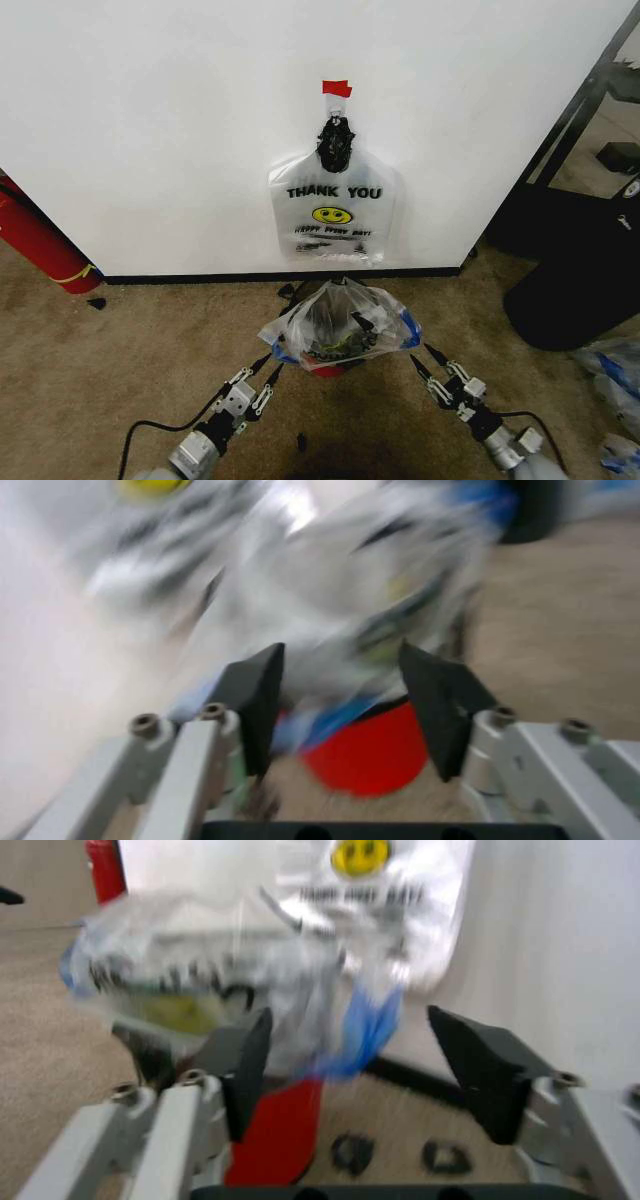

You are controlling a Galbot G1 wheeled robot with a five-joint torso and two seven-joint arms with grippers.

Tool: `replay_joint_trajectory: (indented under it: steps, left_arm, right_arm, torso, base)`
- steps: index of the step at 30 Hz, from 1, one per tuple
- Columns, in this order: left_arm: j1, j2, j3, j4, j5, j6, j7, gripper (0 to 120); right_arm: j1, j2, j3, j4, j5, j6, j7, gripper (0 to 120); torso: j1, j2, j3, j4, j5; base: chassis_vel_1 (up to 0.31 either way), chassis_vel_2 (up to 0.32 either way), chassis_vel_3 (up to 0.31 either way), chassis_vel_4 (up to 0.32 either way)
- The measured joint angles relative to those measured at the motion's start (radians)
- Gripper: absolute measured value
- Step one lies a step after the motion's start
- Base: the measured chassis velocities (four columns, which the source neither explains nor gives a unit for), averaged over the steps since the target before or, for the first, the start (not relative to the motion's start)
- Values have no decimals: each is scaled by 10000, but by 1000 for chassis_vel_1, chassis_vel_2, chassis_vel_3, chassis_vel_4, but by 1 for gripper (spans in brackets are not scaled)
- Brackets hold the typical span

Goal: Pick up the garbage bag from the wall and place it over the trash bin.

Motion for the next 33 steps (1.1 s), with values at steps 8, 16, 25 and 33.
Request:
replay_joint_trajectory:
  steps: [8, 16, 25, 33]
  left_arm:
    - [-812, 539, -958, -171, -1348, -1295, 2804, 82]
    - [-2514, 1150, -164, -641, -4689, 2151, 62, 100]
    - [-7568, 1501, 3795, 1532, -6611, 5736, -1899, 100]
    - [-10291, 683, 5456, 3183, -7137, 7829, -2431, 97]
  right_arm:
    - [-436, 119, -86, 2226, 1218, 501, 2007, 91]
    - [-13, 621, -894, 4112, -289, 550, 5370, 100]
    - [-287, 952, -368, 5020, -1556, 590, 5978, 100]
    - [-488, 964, -222, 5019, -1576, 585, 6335, 100]
  torso:
    - [0, 0, 1, 3, 0]
    - [1, 0, 1, 19, 1]
    - [3, -1, 3, -11, 2]
    - [2, -1, 2, -1, 7]
  base:
    - [0, 0, 0, 0]
    - [0, 0, 0, 0]
    - [0, 0, 0, 0]
    - [0, 0, 0, 0]
